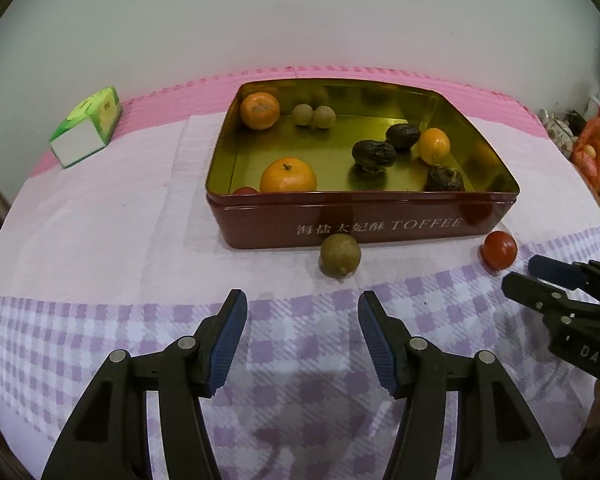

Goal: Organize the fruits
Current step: 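Withdraw both open tools from the tin over the table, then close right tool on the red tomato while left tool lowers to the small brown fruit, then close left tool on the small brown fruit beside the tin, then carry the small brown fruit and red tomato over the tin with both tools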

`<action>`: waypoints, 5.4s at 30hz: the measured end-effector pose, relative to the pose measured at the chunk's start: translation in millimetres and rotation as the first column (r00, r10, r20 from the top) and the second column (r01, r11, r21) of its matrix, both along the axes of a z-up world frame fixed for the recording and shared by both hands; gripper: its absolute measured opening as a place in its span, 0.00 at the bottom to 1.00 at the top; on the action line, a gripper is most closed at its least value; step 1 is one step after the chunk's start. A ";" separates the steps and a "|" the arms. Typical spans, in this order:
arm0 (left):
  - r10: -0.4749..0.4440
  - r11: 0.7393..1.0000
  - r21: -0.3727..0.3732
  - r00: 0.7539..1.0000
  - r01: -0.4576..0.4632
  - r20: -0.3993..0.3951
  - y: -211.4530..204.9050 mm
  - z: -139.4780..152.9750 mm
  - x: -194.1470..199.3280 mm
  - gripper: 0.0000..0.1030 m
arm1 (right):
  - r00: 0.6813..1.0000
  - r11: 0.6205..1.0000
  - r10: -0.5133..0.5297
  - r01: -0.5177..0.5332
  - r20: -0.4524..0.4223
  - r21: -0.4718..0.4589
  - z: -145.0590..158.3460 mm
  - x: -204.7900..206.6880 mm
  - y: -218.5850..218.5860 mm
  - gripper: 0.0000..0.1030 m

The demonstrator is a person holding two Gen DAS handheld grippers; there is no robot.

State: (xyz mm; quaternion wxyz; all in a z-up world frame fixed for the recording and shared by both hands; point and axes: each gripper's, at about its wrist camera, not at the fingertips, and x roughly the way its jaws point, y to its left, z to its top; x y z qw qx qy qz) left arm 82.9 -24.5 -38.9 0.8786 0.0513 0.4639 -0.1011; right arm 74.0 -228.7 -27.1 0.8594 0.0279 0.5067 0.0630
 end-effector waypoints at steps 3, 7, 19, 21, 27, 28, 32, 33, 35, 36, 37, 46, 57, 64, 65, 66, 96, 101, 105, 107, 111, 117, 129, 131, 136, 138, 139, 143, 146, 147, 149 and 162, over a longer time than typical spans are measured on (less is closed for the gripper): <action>-0.003 1.000 0.004 1.000 0.003 -0.002 -2.5 -2.7 4.1 0.57 | 1.000 1.000 0.005 -0.005 -0.004 -0.007 -3.9 6.0 3.0 0.43; 0.003 1.000 -0.002 1.000 -0.003 -0.008 -3.5 -5.4 7.7 0.57 | 1.000 1.000 0.013 -0.013 -0.004 -0.013 -7.6 12.5 7.1 0.40; 0.000 1.000 0.002 1.000 0.000 -0.015 -6.5 -8.1 11.7 0.57 | 1.000 0.999 0.023 -0.023 0.001 -0.026 -7.7 19.7 9.4 0.28; -0.001 1.000 0.002 1.000 0.001 -0.015 -7.8 -8.5 12.2 0.57 | 1.000 0.999 0.023 -0.023 0.001 -0.029 -7.3 19.6 9.3 0.27; -0.009 1.000 0.002 1.000 0.009 -0.009 -10.5 -8.8 12.3 0.57 | 1.000 0.999 0.006 -0.006 0.006 -0.048 -6.4 15.5 1.0 0.27; -0.010 1.000 0.001 1.000 0.010 -0.008 -10.9 -8.9 12.3 0.57 | 1.000 0.999 0.002 -0.002 0.007 -0.053 -6.3 14.4 -0.9 0.27; -0.014 1.000 0.002 1.000 0.014 -0.003 -12.6 -9.0 12.1 0.57 | 1.000 0.998 -0.021 0.022 0.010 -0.056 -6.5 10.3 -11.1 0.27; -0.015 1.000 0.001 1.000 0.015 -0.004 -13.0 -9.2 12.2 0.57 | 1.000 0.998 -0.028 0.028 0.011 -0.056 -6.6 9.5 -13.6 0.27; -0.015 1.000 -0.002 1.000 0.015 -0.003 -13.5 -9.1 12.0 0.57 | 0.999 0.998 -0.036 0.037 0.012 -0.053 -7.0 7.9 -17.7 0.27; -0.016 1.000 -0.001 1.000 0.016 -0.002 -14.2 -9.0 11.9 0.57 | 0.999 0.998 -0.040 0.040 0.013 -0.052 -7.3 6.7 -20.6 0.27; -0.018 1.000 -0.002 1.000 0.018 -0.003 -14.7 -9.2 11.9 0.57 | 0.999 0.998 -0.043 0.043 0.013 -0.050 -7.3 5.7 -22.0 0.27; -0.022 1.000 0.006 1.000 0.022 0.002 -22.8 -9.9 16.6 0.56 | 0.999 0.998 -0.047 0.047 0.018 -0.040 -7.6 3.1 -23.6 0.27; -0.028 1.000 0.006 1.000 0.028 -0.009 -25.9 -14.0 26.0 0.43 | 0.999 0.998 -0.049 0.050 0.019 -0.032 -6.9 3.1 -24.6 0.27; -0.023 1.000 0.006 1.000 0.023 -0.013 -25.3 -16.3 30.3 0.41 | 0.999 0.998 -0.050 0.051 0.019 -0.032 -6.6 2.9 -24.4 0.27; -0.023 1.000 0.006 1.000 0.023 -0.013 -25.0 -16.5 30.8 0.41 | 0.999 0.998 -0.050 0.051 0.019 -0.032 -6.7 3.0 -24.5 0.27; -0.024 1.000 0.007 1.000 0.024 -0.011 -25.2 -16.7 31.1 0.41 | 0.999 0.998 -0.050 0.051 0.019 -0.032 -6.8 3.0 -24.5 0.28; -0.037 0.999 -0.036 0.999 0.036 -0.028 -14.0 -14.0 25.2 0.26 | 0.999 0.998 -0.050 0.050 0.020 -0.033 -7.7 2.4 -24.8 0.27; -0.035 0.999 -0.033 0.999 0.034 -0.024 -12.4 -10.4 21.5 0.26 | 0.999 0.998 -0.050 0.051 0.018 -0.035 -7.0 3.3 -23.9 0.27; -0.036 0.999 -0.030 0.999 0.035 -0.014 -11.8 -7.0 18.2 0.26 | 0.999 0.998 -0.050 0.051 0.012 -0.036 -6.3 3.2 -23.8 0.27; -0.038 0.999 -0.032 0.999 0.038 -0.009 -12.0 -4.4 16.8 0.26 | 0.999 0.998 -0.050 0.050 0.010 -0.037 -6.2 3.1 -23.5 0.27; -0.041 0.999 -0.034 0.999 0.041 0.006 -11.5 1.9 15.0 0.26 | 0.999 0.998 -0.051 0.051 0.004 -0.035 -5.3 2.8 -23.4 0.27; -0.037 0.998 -0.046 0.999 0.038 0.023 -10.0 9.9 15.2 0.26 | 0.999 0.998 -0.054 0.055 0.002 -0.026 -3.2 -0.3 -24.2 0.27; -0.039 0.994 -0.097 0.997 0.046 0.072 -8.1 33.4 15.5 0.26 | 0.997 0.998 -0.062 0.063 0.034 -0.013 14.0 -5.1 -24.7 0.27; -0.038 0.994 -0.102 0.996 0.046 0.079 -7.1 35.9 16.2 0.26 | 0.997 0.998 -0.065 0.065 0.038 -0.011 16.1 -5.9 -25.2 0.27; -0.023 0.994 -0.108 0.995 0.034 0.099 -3.6 43.3 23.4 0.26 | 0.996 0.997 -0.071 0.072 0.045 -0.008 19.0 -5.6 -26.8 0.27; -0.014 0.995 -0.100 0.994 0.025 0.109 -1.8 46.4 28.7 0.26 | 0.996 0.997 -0.074 0.074 0.047 -0.008 19.6 -5.7 -27.1 0.27; -0.010 0.995 -0.097 0.994 0.021 0.112 -0.9 47.5 31.0 0.26 | 0.996 0.997 -0.074 0.075 0.048 -0.008 20.1 -5.4 -27.4 0.27; 0.006 0.996 -0.090 0.993 0.004 0.116 2.2 50.5 41.4 0.26 | 0.995 0.997 -0.076 0.077 0.059 -0.008 25.3 -1.8 -28.9 0.27; 0.018 0.997 -0.079 0.993 -0.009 0.113 4.4 49.7 48.1 0.26 | 0.994 0.997 -0.077 0.078 0.075 -0.005 32.5 3.5 -29.4 0.27; 0.019 0.997 -0.079 0.994 -0.010 0.112 4.9 49.2 49.5 0.26 | 0.994 0.997 -0.075 0.076 0.081 -0.005 35.4 5.6 -29.0 0.27; 0.022 0.997 -0.070 0.994 -0.014 0.110 4.9 47.6 51.8 0.26 | 0.993 0.998 -0.067 0.068 0.094 -0.006 41.3 10.3 -26.9 0.27; 0.041 0.999 -0.028 0.997 -0.039 0.070 5.2 28.7 65.6 0.26 | 0.992 1.000 0.018 -0.016 0.129 -0.012 57.3 41.5 7.0 0.27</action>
